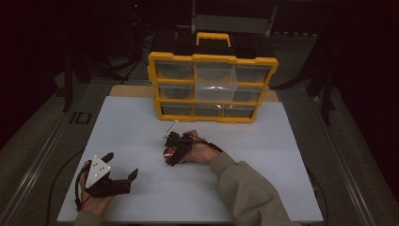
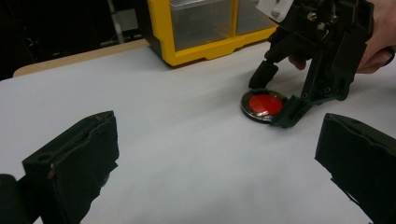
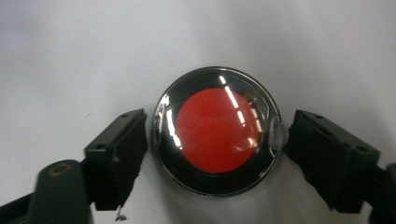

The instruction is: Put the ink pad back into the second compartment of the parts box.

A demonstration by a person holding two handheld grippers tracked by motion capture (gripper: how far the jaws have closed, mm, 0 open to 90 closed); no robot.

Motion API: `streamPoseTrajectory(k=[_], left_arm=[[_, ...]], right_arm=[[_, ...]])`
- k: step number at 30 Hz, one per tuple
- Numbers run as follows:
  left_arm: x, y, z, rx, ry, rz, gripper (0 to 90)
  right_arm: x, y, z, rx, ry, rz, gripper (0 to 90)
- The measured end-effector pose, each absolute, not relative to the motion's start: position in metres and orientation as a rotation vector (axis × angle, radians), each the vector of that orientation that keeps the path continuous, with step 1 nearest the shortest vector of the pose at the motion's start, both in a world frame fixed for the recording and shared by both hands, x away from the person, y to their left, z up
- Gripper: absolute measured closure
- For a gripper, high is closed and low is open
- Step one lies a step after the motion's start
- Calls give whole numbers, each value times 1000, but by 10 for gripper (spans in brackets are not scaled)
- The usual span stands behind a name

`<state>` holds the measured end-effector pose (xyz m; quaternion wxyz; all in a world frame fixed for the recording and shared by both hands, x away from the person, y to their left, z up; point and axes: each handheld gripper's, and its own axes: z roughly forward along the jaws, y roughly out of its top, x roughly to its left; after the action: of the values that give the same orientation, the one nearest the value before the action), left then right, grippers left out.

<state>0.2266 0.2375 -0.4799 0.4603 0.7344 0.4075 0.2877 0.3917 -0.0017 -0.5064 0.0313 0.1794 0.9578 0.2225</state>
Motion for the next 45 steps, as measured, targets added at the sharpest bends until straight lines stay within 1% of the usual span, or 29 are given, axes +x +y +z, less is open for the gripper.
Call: streamPoseTrajectory(k=[6, 22, 24, 39, 45], left_arm=[[226, 238, -480, 1807, 1004, 709, 1], [226, 238, -480, 1805, 1006, 710, 1], [226, 238, -480, 1804, 1006, 710, 1], [226, 238, -480, 1808, 1005, 711, 1], [226, 237, -480, 1807, 1005, 711, 1]], right_arm=[[390, -2, -504, 548, 2955, 674, 292], [388, -2, -503, 583, 2944, 673, 296], [390, -3, -502, 548, 2944, 665, 297], [390, -12, -493, 581, 2955, 649, 298], [394, -23, -490, 568, 2940, 630, 298]])
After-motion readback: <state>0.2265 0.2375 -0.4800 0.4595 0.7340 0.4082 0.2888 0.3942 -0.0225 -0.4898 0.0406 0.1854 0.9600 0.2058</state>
